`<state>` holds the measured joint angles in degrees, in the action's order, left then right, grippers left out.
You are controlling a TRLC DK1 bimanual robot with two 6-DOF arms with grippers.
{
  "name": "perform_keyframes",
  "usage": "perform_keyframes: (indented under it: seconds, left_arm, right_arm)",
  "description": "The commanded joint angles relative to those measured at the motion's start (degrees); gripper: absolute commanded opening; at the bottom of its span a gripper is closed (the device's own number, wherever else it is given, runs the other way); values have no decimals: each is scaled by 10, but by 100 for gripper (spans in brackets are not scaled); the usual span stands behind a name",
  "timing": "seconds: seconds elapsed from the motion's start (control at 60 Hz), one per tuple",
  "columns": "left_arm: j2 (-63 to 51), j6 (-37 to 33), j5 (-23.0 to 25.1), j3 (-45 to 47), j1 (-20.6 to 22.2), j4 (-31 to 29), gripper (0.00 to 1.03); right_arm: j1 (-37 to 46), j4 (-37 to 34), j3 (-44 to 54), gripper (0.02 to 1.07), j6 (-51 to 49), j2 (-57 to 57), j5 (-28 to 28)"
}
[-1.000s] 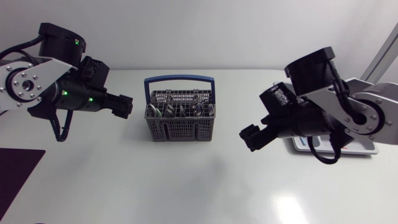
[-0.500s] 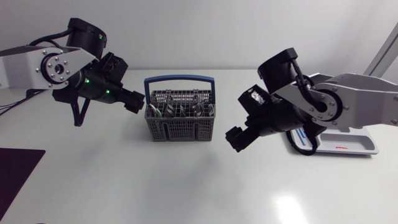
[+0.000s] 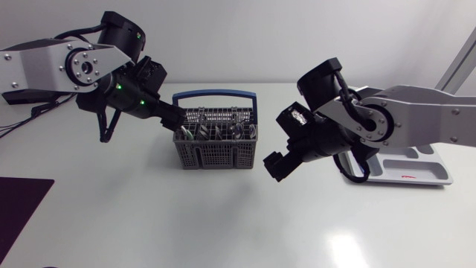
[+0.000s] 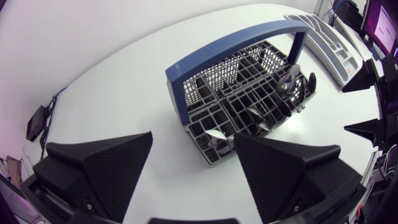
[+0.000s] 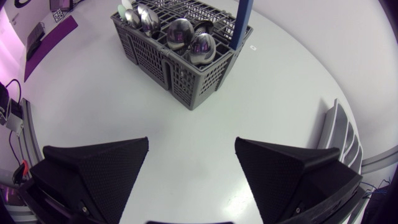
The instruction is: Unload the cutlery basket into the drawer organizer.
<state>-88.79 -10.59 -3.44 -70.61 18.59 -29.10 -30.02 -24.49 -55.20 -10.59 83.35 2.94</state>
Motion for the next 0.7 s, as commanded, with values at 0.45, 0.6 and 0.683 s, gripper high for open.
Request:
perform_keyframes:
  seconds: [0.45, 0.6, 0.683]
  left_arm:
    - [-14, -41, -1, -50, 0, -41, 91]
    - [-16, -36, 1, -51, -7, -47, 87]
    - [-16, -26, 4, -48, -9, -52, 87]
  right_arm:
    - [-20, -21, -17, 102, -17, 11, -5]
    - [-36, -24, -25, 102, -17, 16, -20]
    - [-43, -24, -30, 102, -15, 19, -23]
